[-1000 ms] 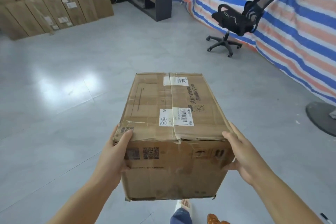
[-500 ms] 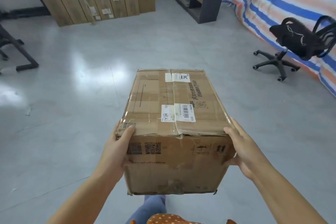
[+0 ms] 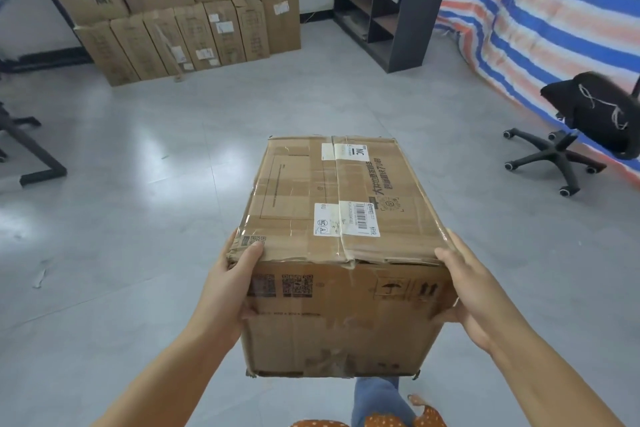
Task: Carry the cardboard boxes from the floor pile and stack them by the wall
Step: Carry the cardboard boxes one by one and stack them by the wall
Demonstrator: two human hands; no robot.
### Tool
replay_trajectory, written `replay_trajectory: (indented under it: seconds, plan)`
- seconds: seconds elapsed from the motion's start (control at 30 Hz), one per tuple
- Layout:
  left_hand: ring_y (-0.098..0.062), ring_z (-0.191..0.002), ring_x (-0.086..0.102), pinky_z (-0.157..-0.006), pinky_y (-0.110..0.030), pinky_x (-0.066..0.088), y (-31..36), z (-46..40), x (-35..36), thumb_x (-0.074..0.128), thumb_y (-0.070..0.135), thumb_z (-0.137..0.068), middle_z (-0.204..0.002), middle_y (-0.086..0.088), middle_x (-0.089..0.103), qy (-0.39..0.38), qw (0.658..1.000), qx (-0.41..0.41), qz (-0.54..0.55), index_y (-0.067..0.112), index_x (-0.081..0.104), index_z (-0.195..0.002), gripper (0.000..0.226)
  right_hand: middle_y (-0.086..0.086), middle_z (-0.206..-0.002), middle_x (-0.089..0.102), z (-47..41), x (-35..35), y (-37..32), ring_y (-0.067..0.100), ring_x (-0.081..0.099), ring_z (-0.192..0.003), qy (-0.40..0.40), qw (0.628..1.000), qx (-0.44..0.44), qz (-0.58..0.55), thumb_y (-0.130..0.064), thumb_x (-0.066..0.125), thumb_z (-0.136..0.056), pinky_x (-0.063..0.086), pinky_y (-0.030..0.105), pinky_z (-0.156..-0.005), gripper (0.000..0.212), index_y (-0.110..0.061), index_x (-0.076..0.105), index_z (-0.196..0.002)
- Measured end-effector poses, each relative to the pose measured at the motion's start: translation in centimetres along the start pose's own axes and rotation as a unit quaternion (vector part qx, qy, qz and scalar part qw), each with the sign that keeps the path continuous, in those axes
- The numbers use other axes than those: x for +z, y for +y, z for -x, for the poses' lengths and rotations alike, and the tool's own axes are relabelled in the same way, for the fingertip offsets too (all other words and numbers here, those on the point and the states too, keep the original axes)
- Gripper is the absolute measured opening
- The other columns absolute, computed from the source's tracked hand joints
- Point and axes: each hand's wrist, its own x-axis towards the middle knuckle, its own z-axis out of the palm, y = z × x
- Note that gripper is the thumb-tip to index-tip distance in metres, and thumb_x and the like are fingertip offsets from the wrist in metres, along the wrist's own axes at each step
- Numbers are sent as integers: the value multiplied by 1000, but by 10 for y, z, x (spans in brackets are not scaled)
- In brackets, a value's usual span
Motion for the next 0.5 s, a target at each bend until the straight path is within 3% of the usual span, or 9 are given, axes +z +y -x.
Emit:
replay_trajectory:
  seconds: [0.13,0.33,0.4,0.5]
  plan:
    - [-9,-65,71,-64,-40,47,19,-64,44,58,33,-92,-80,17,73,19,1000,3,1,59,61,-87,27,-8,-129,59,-74,-11,-33,27,59,-111,-4,1000,6,2,-34,43,-98,55,45,-55,43,-54,41,-136]
    - [-9,-65,71,-52,-33,48,55,-153,126,56,30,-94,-78,17,73,41,999,11,32,51,59,-100,23,-9,-127,59,-190,-43,-106,28,58,-111,-13,1000,6,22,-35,42,-99,53,42,-56,42,-56,40,-135]
    - [-9,-64,71,-46,-30,49,67,-180,149,56,29,-94,-78,15,73,47,998,11,41,47,59,-107,22,-11,-123,62,-223,-51,-131,26,60,-109,-20,999,-2,28,-35,42,-99,52,40,-56,40,-62,45,-127]
    - [-8,-63,70,-42,-28,50,85,-225,185,55,28,-95,-76,12,74,54,998,7,41,42,60,-108,20,-16,-110,68,-273,-63,-166,24,65,-102,-23,999,-8,43,-34,43,-98,52,37,-52,41,-74,52,-95]
